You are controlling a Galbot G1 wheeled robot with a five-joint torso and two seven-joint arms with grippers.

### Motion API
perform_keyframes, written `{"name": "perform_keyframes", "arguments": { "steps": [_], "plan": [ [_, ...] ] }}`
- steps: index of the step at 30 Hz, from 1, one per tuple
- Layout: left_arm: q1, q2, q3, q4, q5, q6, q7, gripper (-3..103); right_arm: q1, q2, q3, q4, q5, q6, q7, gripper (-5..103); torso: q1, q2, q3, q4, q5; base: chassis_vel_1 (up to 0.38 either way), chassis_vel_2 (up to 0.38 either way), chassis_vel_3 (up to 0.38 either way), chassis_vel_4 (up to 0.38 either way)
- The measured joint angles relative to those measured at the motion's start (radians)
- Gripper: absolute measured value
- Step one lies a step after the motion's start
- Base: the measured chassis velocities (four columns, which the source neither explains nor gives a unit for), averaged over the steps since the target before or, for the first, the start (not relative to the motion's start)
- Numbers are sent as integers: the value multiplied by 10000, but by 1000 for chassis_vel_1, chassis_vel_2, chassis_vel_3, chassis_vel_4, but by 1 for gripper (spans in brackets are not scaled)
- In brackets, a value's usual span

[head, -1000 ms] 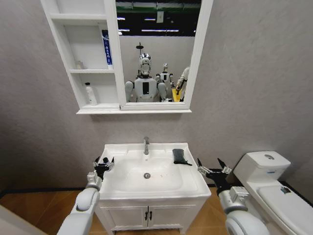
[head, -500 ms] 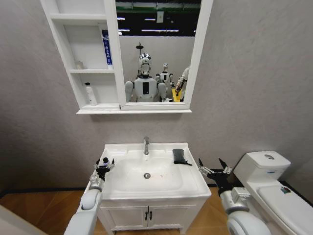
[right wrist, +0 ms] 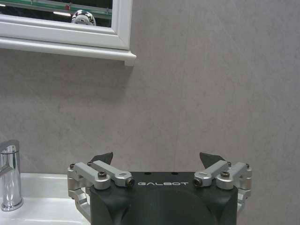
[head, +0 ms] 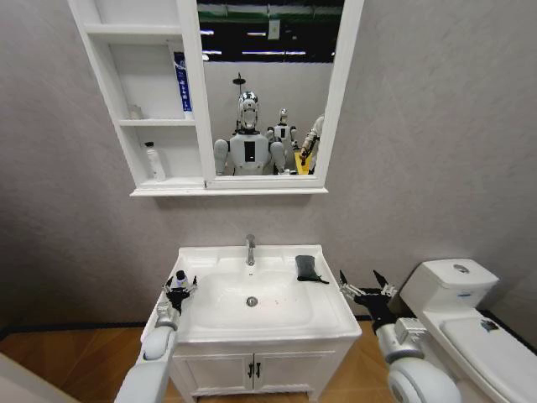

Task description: Move facial cleanser and shampoo from washbasin to cabinet, then wipe washbasin with towel.

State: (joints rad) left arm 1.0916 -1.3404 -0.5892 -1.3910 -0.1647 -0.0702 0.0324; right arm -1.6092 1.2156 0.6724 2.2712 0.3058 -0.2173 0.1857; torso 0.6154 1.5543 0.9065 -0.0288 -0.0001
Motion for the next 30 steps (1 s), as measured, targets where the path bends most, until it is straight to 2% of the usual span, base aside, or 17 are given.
{"name": "perform_keyframes", "arguments": {
  "steps": [1, 2, 5, 6, 8, 9, 11, 12, 14, 18, 23, 28, 30],
  "plan": [
    [22, 13, -1, -34, 13, 16, 1, 91, 7, 14, -11, -9, -5, 0, -1, 100, 0, 0, 0, 0, 0, 0, 0, 0, 0],
    [22, 13, -1, -34, 13, 16, 1, 91, 7, 14, -11, -9, -5, 0, -1, 100, 0, 0, 0, 0, 0, 0, 0, 0, 0],
    [122, 28, -6, -152, 18, 24, 16, 75, 19, 29, -30, -29, -18, 0, -1, 100, 0, 0, 0, 1, -1, 0, 0, 0, 0],
    [122, 28, -6, -152, 18, 24, 16, 75, 19, 29, -30, -29, -18, 0, -1, 100, 0, 0, 0, 1, -1, 0, 0, 0, 0],
    [131, 40, -11, -208, 14, 36, 35, 64, 36, 25, -35, -50, -35, -1, 0, 100, 0, 0, 1, 2, -2, 0, 0, 0, 0],
    [131, 40, -11, -208, 14, 36, 35, 64, 36, 25, -35, -50, -35, -1, 0, 100, 0, 0, 1, 2, -2, 0, 0, 0, 0],
    [111, 97, 11, -385, -3, 180, 76, 53, 68, 11, -44, -52, -44, -23, 8, 100, 0, 0, 1, 2, -2, 0, 0, 0, 0],
    [111, 97, 11, -385, -3, 180, 76, 53, 68, 11, -44, -52, -44, -23, 8, 100, 0, 0, 1, 2, -2, 0, 0, 0, 0],
    [83, 194, 60, -584, -85, 371, 84, 43, 112, -5, -58, -52, -46, -61, 27, 100, 0, 0, 0, 1, -2, 0, 0, 0, 0],
    [72, 384, 125, -803, -226, 686, 87, 43, 172, 3, -91, -52, -46, -126, 47, 100, 0, 0, 1, 1, 1, 0, 0, 0, 0],
    [99, 500, 163, -893, -319, 802, 113, 43, 187, 61, -114, -75, -63, -150, 66, 100, 0, 0, 1, 1, 0, 0, 0, 0, 0],
    [167, 770, 177, -1452, -739, 1224, 23, 43, 177, 87, -109, -87, -91, -158, 81, 100, 0, 0, 1, 0, -1, 0, 0, 0, 0],
    [354, 1401, 224, -2544, -1495, 1968, -418, 43, 228, 81, -107, -66, -95, -258, 141, 100, 0, 0, 1, -1, -1, 0, 0, 0, 0]
  ]
}}
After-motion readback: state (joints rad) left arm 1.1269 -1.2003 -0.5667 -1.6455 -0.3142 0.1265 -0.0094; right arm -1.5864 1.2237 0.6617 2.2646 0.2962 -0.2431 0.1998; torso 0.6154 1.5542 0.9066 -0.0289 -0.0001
